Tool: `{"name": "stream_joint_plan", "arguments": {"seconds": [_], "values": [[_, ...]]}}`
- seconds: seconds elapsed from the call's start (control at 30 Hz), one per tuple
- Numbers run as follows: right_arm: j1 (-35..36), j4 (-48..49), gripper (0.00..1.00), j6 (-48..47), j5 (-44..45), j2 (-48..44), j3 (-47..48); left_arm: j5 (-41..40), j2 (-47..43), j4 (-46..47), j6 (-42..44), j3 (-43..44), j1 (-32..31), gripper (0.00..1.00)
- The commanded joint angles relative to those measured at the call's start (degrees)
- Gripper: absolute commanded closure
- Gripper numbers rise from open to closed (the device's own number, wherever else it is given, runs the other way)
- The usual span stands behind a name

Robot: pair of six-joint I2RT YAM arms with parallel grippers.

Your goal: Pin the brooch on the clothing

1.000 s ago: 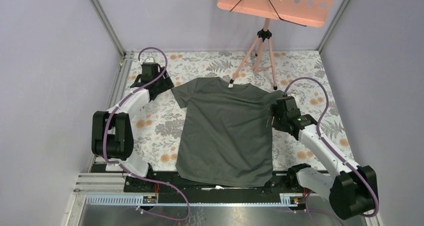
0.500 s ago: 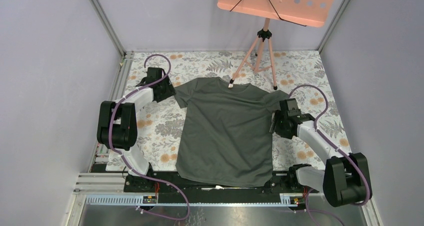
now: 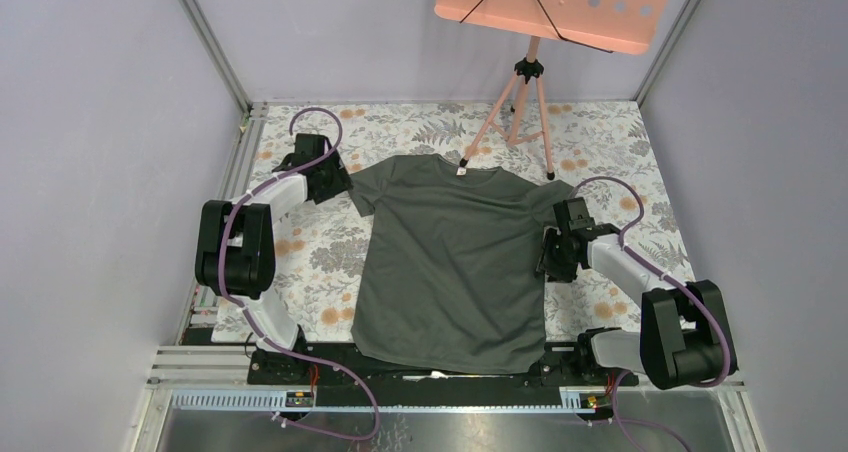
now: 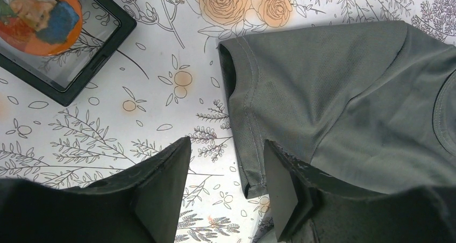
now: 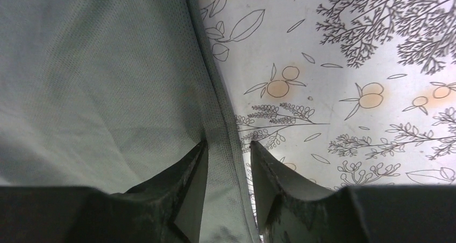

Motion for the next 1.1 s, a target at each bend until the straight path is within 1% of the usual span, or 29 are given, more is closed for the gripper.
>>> {"name": "stream_joint_plan", "arguments": {"seconds": [0.0, 0.1, 0.13, 0.2, 0.27, 0.3, 0.33, 0.47, 0.57, 0.7, 0.8, 0.87, 0.9, 1.0, 1.07], "values": [[-0.14, 0.35, 0.60, 1.13, -2.40, 0.95, -0.23, 1.07, -1.06, 1.73, -0.27, 1.90, 0.01, 0.43], [-0.11, 0.42, 0.65, 1.23, -2.73, 0.91, -0.27, 0.89, -2.01, 1.89, -0.32, 1.25, 0.01, 0.43], [-0.14, 0.43, 0.69, 1.23, -2.79, 0.97, -0.37, 1.11, -2.27, 2.03, -0.59, 0.89, 0.01, 0.43], [-0.15, 0.50, 0.83, 1.15, -3.23, 1.19, -0.45, 2.61, -3.13, 2.30, -1.25, -0.58, -0.04, 0.42], [-0.15, 0.37, 0.94, 1.14, -3.53, 1.13, -0.59, 4.10, -4.78, 3.98, -2.62, -3.41, -0.42, 0.41], [-0.18, -0.01, 0.98, 1.50, -3.35, 1.00, -0.66, 4.28, -5.71, 5.07, -3.05, -5.04, -0.93, 0.41], [-0.12, -0.51, 1.00, 1.96, -2.84, 0.66, -0.73, 4.32, -6.57, 5.64, -3.31, -6.29, -1.48, 0.40], [-0.19, -3.29, 1.00, 3.67, 1.05, -2.21, -0.91, 4.88, -8.87, 7.29, -4.18, -10.63, -4.29, 0.40], [-0.19, -4.36, 1.00, 4.37, 3.83, -5.30, -1.76, 7.49, -10.49, 11.87, -6.47, -14.61, -6.84, 0.40], [-0.19, -4.60, 1.00, 4.91, 3.60, -6.46, -2.44, 7.71, -11.41, 15.93, -8.64, -17.83, -11.22, 0.40], [-0.15, -4.74, 1.00, 4.62, 2.97, -5.71, -2.21, 6.38, -10.03, 16.24, -8.65, -17.32, -12.90, 0.42], [-0.15, -4.63, 1.00, 4.45, 2.52, -5.58, -2.20, 5.45, -9.03, 15.90, -8.35, -16.82, -13.24, 0.45], [-0.19, -4.57, 1.00, 4.47, 2.45, -5.62, -2.20, 4.96, -8.72, 15.95, -8.18, -16.71, -13.33, 0.50], [-0.10, -4.51, 1.00, 4.39, 2.39, -5.84, -2.25, 3.32, -8.34, 14.65, -7.31, -16.24, -13.88, 0.69], [-0.19, -4.40, 1.00, 4.37, 2.51, -5.76, -2.27, 2.00, -8.58, 13.94, -6.49, -16.51, -14.49, 0.80]]}}
